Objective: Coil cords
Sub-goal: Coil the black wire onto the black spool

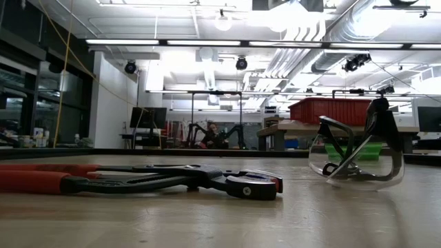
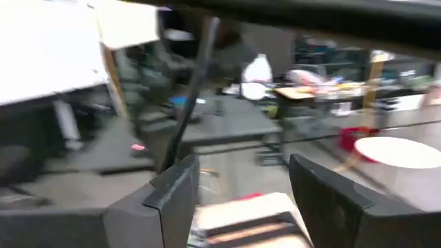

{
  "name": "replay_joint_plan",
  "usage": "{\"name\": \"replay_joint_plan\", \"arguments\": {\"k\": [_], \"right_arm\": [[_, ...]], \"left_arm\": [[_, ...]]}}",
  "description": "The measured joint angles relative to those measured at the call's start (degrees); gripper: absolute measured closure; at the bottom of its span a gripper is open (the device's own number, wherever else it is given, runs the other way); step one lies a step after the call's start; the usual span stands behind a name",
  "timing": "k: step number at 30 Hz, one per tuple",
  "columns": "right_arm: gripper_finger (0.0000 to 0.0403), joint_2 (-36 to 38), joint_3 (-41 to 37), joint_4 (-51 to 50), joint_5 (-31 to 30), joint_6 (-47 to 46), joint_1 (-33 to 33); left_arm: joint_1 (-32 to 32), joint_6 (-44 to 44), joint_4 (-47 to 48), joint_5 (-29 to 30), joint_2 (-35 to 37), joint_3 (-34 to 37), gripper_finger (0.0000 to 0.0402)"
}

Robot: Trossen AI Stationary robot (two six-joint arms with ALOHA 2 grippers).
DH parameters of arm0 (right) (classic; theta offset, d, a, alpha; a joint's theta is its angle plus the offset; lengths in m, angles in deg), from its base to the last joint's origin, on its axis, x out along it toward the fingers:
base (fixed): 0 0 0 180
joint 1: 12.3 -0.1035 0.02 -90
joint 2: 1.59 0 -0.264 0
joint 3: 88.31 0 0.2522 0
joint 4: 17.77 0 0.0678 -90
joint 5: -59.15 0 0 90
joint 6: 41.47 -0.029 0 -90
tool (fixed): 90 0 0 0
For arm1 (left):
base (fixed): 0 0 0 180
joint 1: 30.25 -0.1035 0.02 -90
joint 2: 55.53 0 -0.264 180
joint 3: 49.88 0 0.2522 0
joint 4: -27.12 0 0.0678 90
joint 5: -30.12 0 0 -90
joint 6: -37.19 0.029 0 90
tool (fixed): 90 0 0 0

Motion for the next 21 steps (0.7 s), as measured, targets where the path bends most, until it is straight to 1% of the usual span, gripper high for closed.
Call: {"name": "replay_joint_plan", "arguments": {"k": [2,5,6,10,14,16,19,21], "right_arm": [[0.0188,0.9,0.0,-2.5,-2.7,2.1,0.6],[0.019,2.5,0.0,-5.9,-4.1,0.2,1.6],[0.019,3.0,0.0,-6.4,-3.3,-1.2,2.1],[0.0191,4.6,0.0,-7.3,3.8,-4.9,3.4],[0.0191,5.2,0.0,-5.5,11.8,-8.6,3.8],[0.0191,5.0,0.0,-5.0,14.4,-9.8,3.8],[0.0191,4.6,0.0,-5.0,14.2,-10.0,3.2],[0.0191,4.1,0.0,-5.2,11.6,-9.5,3.1]], "left_arm": [[0.1,0.0,0.2,-0.5,0.0,0.0,0.0401],[0.1,0.0,0.2,-1.2,0.1,0.0,0.0401],[0.1,0.0,0.3,-1.3,0.1,0.0,0.0401],[0.1,0.5,2.0,-1.4,0.1,0.0,0.0401],[0.1,2.1,3.5,-1.3,0.1,0.0,0.0401],[0.1,2.6,4.4,-1.2,0.1,0.0,0.0401],[0.1,3.5,5.1,-1.0,0.1,0.0,0.0401],[0.1,3.5,5.0,-0.7,0.1,0.0,0.0401]]}}
